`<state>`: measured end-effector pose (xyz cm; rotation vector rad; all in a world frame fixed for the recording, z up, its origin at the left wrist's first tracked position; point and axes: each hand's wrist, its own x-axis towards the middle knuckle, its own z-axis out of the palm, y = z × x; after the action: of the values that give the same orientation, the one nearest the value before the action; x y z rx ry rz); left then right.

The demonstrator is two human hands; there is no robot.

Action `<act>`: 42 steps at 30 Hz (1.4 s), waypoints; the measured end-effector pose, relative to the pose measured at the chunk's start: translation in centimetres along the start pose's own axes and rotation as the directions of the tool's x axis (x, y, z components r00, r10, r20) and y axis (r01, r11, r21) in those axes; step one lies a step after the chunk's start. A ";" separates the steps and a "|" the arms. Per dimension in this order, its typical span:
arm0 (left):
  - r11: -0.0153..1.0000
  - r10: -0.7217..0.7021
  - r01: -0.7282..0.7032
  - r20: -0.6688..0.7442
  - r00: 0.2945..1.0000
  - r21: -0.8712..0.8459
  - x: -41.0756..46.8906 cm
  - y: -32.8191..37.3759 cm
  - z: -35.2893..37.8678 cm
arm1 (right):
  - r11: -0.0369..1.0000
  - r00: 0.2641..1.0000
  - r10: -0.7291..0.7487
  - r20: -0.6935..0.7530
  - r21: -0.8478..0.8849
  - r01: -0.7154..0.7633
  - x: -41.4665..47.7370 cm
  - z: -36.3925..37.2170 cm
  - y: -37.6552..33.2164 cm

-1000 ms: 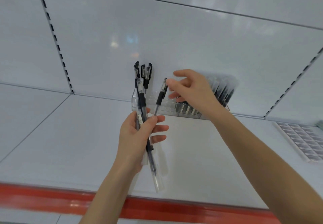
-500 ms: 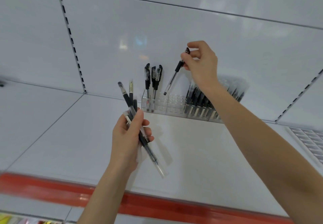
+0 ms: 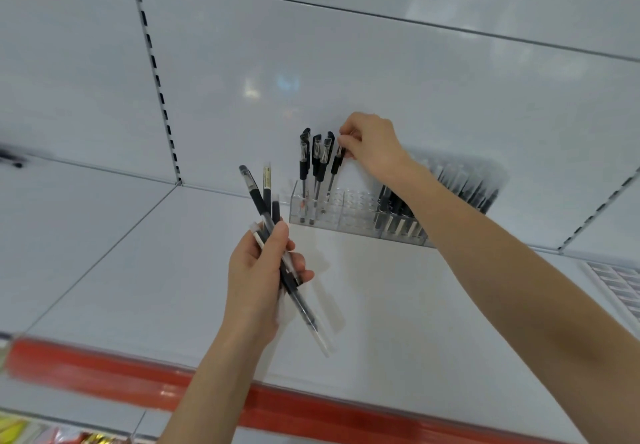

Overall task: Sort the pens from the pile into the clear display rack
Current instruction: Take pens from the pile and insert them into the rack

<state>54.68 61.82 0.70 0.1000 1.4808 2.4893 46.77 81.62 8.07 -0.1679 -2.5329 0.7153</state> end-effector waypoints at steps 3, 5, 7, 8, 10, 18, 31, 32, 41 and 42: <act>1.000 0.002 -0.002 0.020 1.000 0.010 -0.1 0.0 0.2 | 0.997 0.998 -0.012 0.069 -0.080 0.018 0.4 -0.7 -0.4; 1.000 0.005 -0.007 0.044 0.999 0.030 -0.2 0.1 0.3 | 0.993 0.996 -0.019 0.083 -0.114 0.028 0.4 -1.0 -0.7; 0.999 0.010 -0.013 0.056 0.998 0.041 -0.3 0.0 0.4 | 0.990 0.996 -0.024 0.084 -0.134 0.035 0.2 -1.0 -1.0; 0.999 0.012 -0.015 0.059 0.998 0.048 -0.4 0.0 0.4 | 0.990 0.997 -0.023 0.080 -0.134 0.033 0.1 -0.9 -1.2; 0.998 0.012 -0.016 0.066 0.998 0.058 -0.5 0.0 0.4 | 0.993 0.997 -0.009 0.071 -0.120 0.018 -0.1 -0.7 -1.3; 0.997 0.021 -0.026 0.073 0.997 0.071 -0.8 0.1 0.0 | 0.988 0.994 -0.060 0.094 -0.136 0.072 0.0 -0.5 -1.6; 0.997 0.033 -0.038 0.063 0.997 0.064 -0.8 0.0 0.2 | 0.972 0.995 0.034 -0.090 0.236 -0.012 -3.5 -1.8 -2.2; 0.997 0.034 -0.039 0.078 0.996 0.070 -0.8 0.0 0.3 | 0.949 0.998 0.061 -0.013 0.310 -0.054 -4.4 -2.0 -2.8; 0.999 -0.011 0.002 0.181 0.983 0.050 -0.9 -0.3 1.5 | 0.862 0.923 0.112 0.368 0.425 -0.275 -8.6 -2.5 -4.3; 0.999 -0.017 0.010 0.183 0.983 0.041 -0.9 -0.3 1.4 | 0.856 0.933 0.122 0.340 0.439 -0.272 -8.5 -2.7 -4.1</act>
<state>55.85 62.98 1.17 0.3157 1.4496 2.3682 55.56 77.25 8.58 -0.1602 -2.5399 1.5359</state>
